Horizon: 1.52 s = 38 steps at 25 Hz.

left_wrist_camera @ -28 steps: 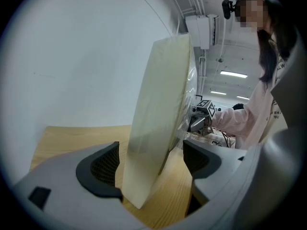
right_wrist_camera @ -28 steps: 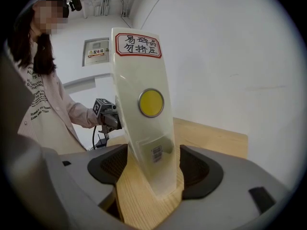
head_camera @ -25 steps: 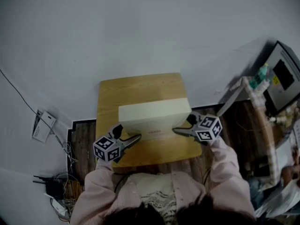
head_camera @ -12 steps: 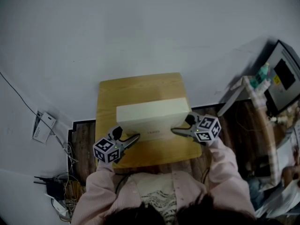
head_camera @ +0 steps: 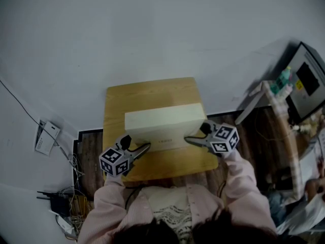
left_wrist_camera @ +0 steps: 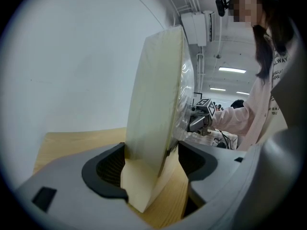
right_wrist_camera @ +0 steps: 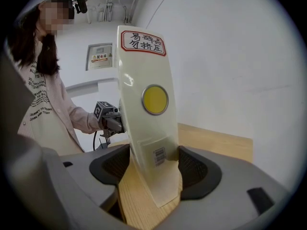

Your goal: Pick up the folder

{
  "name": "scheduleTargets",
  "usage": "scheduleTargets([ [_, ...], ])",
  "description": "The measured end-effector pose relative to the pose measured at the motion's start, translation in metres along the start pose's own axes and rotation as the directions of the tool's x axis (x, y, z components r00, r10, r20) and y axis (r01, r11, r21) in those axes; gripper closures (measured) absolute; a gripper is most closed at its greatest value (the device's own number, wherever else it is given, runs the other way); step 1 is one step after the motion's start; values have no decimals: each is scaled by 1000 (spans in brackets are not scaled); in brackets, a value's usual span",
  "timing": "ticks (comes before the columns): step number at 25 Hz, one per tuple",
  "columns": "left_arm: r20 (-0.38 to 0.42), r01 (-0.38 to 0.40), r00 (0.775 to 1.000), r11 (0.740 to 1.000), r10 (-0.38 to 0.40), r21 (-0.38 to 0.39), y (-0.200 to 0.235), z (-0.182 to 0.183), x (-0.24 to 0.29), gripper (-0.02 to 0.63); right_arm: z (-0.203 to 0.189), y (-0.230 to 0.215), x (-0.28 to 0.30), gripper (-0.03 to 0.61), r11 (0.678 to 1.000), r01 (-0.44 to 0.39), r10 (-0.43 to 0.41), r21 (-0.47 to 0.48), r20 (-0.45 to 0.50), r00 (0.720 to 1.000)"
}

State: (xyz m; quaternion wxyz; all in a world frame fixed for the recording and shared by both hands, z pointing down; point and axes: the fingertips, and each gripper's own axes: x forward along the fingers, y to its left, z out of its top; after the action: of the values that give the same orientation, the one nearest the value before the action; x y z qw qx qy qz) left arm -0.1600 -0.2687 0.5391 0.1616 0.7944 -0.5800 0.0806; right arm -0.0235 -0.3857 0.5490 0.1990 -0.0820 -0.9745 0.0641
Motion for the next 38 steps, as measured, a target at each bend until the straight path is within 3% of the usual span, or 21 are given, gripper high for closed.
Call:
scheduleTargets([
  [18, 111, -33, 993, 999, 32, 9, -13, 41, -26, 258, 46, 20, -20, 250, 999, 32, -32, -1, 132, 991],
  [38, 237, -59, 970, 998, 53, 16, -36, 89, -56, 265, 90, 45, -51, 253, 997, 67, -74, 36, 258, 963],
])
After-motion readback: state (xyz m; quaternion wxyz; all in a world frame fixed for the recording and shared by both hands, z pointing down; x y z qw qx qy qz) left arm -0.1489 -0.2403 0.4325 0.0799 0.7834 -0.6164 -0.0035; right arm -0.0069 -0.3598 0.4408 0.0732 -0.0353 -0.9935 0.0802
